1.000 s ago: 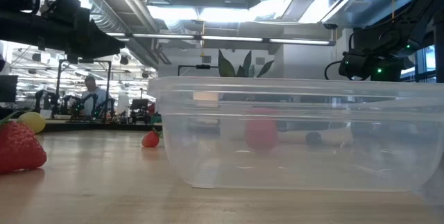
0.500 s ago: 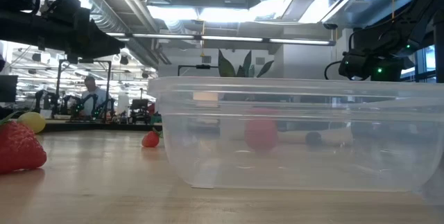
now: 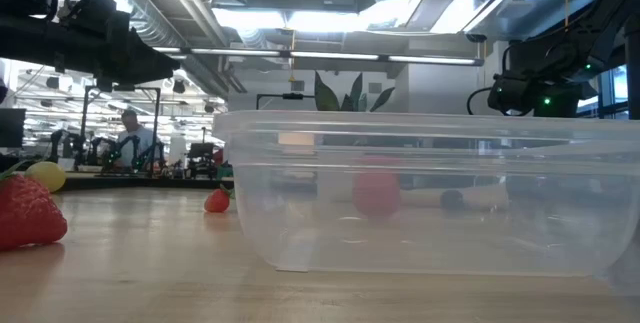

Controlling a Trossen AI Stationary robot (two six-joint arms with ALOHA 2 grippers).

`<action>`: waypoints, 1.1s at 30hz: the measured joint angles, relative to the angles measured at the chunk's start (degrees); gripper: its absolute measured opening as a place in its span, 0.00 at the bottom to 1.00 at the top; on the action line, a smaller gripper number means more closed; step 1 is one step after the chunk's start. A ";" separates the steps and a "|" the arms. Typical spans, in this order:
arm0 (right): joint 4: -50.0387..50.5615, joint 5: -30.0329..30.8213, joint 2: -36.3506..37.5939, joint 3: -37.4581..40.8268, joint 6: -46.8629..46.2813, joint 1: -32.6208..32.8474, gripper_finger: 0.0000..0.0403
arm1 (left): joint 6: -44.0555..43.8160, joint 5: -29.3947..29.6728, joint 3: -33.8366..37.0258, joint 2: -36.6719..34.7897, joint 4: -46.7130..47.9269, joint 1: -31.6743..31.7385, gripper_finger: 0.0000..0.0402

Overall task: Pick and placing Produce into tupperware
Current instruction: Put the blackberry in the bin

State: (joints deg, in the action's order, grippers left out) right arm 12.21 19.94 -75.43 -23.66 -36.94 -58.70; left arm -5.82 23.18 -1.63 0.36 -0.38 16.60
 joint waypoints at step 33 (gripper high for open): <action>33.59 -21.49 20.16 -32.83 15.13 27.88 0.24 | 0.44 0.05 -0.02 0.00 -0.04 -0.01 0.44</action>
State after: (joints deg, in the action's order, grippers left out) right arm 45.80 -1.54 -55.26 -56.49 -21.81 -30.82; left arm -5.39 23.23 -1.65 0.36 -0.43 16.59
